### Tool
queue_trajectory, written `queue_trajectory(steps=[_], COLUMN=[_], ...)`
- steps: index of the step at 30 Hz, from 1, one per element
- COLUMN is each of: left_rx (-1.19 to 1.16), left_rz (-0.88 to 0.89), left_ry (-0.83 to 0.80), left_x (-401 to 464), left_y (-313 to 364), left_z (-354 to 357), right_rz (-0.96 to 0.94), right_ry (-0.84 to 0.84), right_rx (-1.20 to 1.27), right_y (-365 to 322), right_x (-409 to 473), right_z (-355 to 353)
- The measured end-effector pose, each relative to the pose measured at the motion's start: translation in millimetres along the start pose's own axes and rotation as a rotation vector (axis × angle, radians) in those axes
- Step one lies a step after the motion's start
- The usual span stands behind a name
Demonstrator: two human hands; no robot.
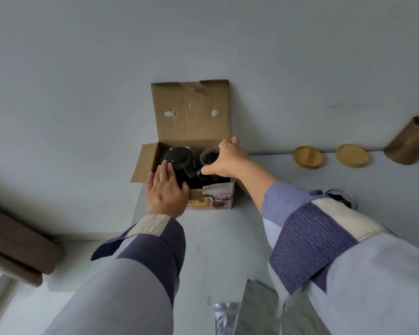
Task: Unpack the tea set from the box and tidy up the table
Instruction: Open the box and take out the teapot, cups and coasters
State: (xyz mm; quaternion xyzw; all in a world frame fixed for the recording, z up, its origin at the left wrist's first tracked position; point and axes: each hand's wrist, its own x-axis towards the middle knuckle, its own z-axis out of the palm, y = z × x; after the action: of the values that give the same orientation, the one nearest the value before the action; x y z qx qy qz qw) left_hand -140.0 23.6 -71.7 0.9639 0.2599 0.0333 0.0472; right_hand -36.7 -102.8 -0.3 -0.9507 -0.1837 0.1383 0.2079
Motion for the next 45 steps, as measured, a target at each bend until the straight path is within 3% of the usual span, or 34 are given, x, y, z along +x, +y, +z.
queue_trajectory(steps=[12,18,22,26,28,31,36,45], left_rx=[0.036,0.122,0.104,0.066,0.049,0.066,0.043,0.092], left_rz=[0.004,0.03,0.139,0.303,0.378,0.446,0.375,0.348], left_ry=[-0.022,0.08,0.199,0.199,0.15,-0.078,-0.413,-0.483], left_x=[-2,-8,-24,-59,-78,-102,-128,-132], left_y=[1,21,75,142,170,200,222,228], left_z=[-2,-10,-10,10,29,62,98,106], right_rz=[-0.002,0.129,0.194,0.237,0.255,0.277,0.298,0.279], right_ry=[0.322,0.352,0.352,0.379,0.404,0.404,0.414,0.38], right_rx=[0.708,0.696,0.691,0.698,0.691,0.698,0.688,0.675], right_y=[64,115,159,211,238,273,312,335], right_x=[-34,-52,-74,-103,-120,-140,-159,-165], right_z=[5,9,7,7,8,10,16,33])
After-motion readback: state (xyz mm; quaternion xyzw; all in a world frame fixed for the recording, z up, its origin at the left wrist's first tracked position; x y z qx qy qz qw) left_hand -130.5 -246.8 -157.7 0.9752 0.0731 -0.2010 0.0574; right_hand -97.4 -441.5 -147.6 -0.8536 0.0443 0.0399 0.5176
